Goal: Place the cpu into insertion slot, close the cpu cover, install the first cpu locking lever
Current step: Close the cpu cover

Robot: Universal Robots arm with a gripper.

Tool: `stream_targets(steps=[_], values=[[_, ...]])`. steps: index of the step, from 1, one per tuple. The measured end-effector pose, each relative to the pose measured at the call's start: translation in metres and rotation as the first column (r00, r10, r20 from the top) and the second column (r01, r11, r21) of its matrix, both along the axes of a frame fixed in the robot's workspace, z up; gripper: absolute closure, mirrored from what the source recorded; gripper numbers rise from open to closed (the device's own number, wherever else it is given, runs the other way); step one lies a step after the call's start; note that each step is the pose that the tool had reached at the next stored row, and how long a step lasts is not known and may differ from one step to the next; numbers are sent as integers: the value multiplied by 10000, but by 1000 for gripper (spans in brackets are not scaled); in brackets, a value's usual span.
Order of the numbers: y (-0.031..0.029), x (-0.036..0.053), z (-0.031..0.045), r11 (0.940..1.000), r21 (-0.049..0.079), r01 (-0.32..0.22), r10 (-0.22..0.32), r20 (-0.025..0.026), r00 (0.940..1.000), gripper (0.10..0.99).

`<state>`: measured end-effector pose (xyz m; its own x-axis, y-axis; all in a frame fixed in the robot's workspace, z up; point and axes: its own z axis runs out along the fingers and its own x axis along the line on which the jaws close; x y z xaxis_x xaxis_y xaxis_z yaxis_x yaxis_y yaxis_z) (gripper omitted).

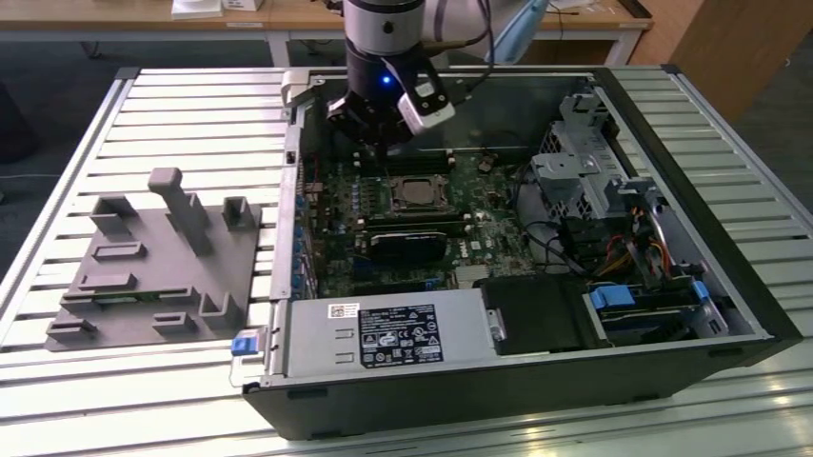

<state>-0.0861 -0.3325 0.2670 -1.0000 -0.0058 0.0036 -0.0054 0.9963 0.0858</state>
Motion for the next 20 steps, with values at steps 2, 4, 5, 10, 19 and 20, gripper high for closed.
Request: stream_targets(steps=[2, 4, 5, 10, 19, 20], values=[[19, -7, -12, 10000, 1, 0, 0, 0, 10000, 980], [29, -21, -26, 10000, 1, 0, 0, 1, 10000, 980], [37, -26, -30, 10000, 0, 0, 0, 0, 10000, 980], [75, -49, -55, 10000, 0, 0, 0, 0, 10000, 980], [142, -79, -87, 10000, 1, -1, 1, 1, 10000, 980], [154, -86, -90, 10000, 1, 0, 0, 0, 10000, 980]])
